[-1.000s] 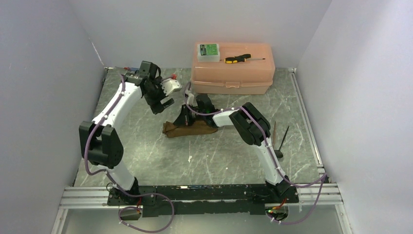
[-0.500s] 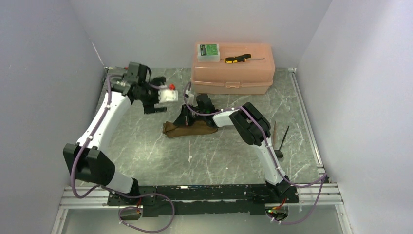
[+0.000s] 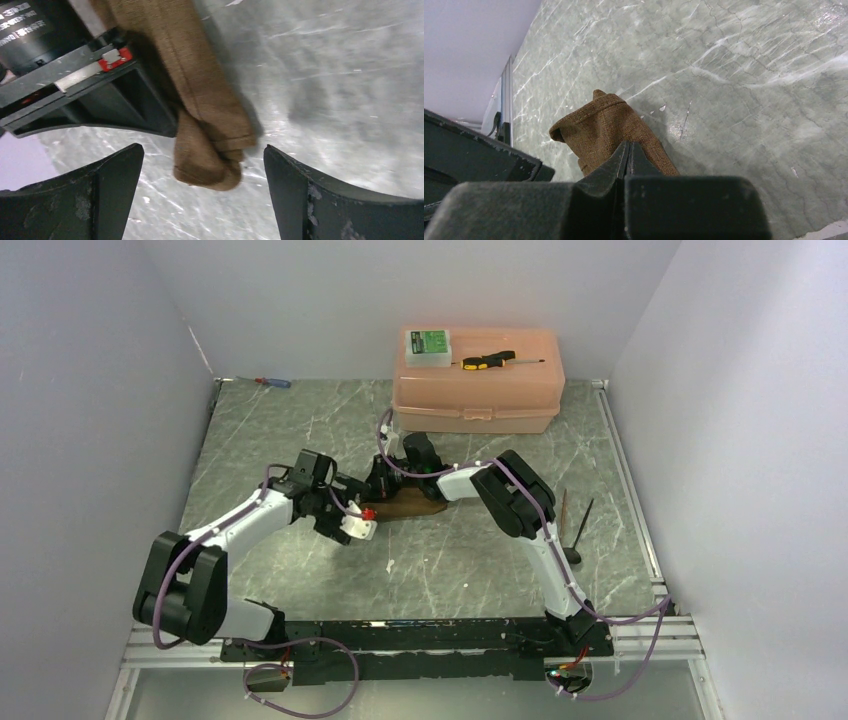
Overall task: Fold the napkin into a case and place the utensils inside
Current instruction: Pick up the smaller rectangle-folded napkin from the center of the board.
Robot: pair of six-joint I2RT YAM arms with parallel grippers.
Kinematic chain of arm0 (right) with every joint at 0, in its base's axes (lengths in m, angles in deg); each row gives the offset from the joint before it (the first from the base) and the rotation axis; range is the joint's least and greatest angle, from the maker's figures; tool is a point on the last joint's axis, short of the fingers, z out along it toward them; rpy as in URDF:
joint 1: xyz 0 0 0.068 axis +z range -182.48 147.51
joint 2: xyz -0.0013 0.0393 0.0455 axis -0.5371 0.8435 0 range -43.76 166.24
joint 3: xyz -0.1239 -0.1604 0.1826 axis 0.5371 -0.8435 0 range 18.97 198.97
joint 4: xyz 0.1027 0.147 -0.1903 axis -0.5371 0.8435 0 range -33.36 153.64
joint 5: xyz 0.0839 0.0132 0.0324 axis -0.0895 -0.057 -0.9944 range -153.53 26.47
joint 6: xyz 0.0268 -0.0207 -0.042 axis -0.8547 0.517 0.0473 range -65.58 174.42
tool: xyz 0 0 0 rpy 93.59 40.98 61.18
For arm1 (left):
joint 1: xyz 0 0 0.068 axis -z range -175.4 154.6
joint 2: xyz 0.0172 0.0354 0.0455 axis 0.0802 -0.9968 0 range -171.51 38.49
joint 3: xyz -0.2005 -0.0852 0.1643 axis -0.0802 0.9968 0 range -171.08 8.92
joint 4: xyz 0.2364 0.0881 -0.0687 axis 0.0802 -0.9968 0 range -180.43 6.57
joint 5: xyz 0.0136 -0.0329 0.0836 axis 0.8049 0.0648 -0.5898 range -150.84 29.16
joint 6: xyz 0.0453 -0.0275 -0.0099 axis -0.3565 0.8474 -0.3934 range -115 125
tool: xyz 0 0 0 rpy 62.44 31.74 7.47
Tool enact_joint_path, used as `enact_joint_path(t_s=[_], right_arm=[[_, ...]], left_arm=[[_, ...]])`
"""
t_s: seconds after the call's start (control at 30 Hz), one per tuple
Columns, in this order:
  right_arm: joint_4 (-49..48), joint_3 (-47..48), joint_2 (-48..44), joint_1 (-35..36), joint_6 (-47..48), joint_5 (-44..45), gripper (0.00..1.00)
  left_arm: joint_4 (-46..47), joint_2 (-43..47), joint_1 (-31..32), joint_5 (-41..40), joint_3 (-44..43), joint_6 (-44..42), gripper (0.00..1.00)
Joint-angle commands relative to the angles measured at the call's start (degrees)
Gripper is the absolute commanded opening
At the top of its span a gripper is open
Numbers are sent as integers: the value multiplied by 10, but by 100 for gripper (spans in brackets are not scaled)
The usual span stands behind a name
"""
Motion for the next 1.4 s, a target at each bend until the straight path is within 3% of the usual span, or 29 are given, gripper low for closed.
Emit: enact_joint_path(t_s=[0.0,0.1,0.27,0.47,0.67,0.87,1.0,1.07,1.1,1.17,1.3,1.37], right_arm=[[83,-29,38,1,18,13,0],[77,-34,36,1,14,12,0],[71,-37,35,-7,8,10,0],[61,-42,34,-8,1,9,0],[63,-41,36,-8,2,6,0],[58,-48,35,-8,-1,5,0],[55,-48,35,-7,-5,3,0],[55,-51,32,-8,-5,3,0],[56,-51,30,-8,-4,2,0],[59,-52,24,-8,0,3,0],[69,-53,3,-13,10,9,0],[67,-56,-11,-23,12,10,0]], left_arm=[[140,-33,3,-13,22,-25,96],[143,-51,4,-27,25,-17,96],[57,-32,5,-10,25,-40,95],[73,-57,6,-43,31,-20,95],[103,-79,3,-66,64,-63,95],[174,-127,9,-120,62,-33,60],[191,-134,14,-125,61,-18,55],[203,-136,17,-133,67,-11,47],[198,-138,20,-134,64,-1,40],[182,-145,26,-143,47,31,5],[113,-154,29,-136,-16,101,3],[33,-172,26,-121,-80,188,3]])
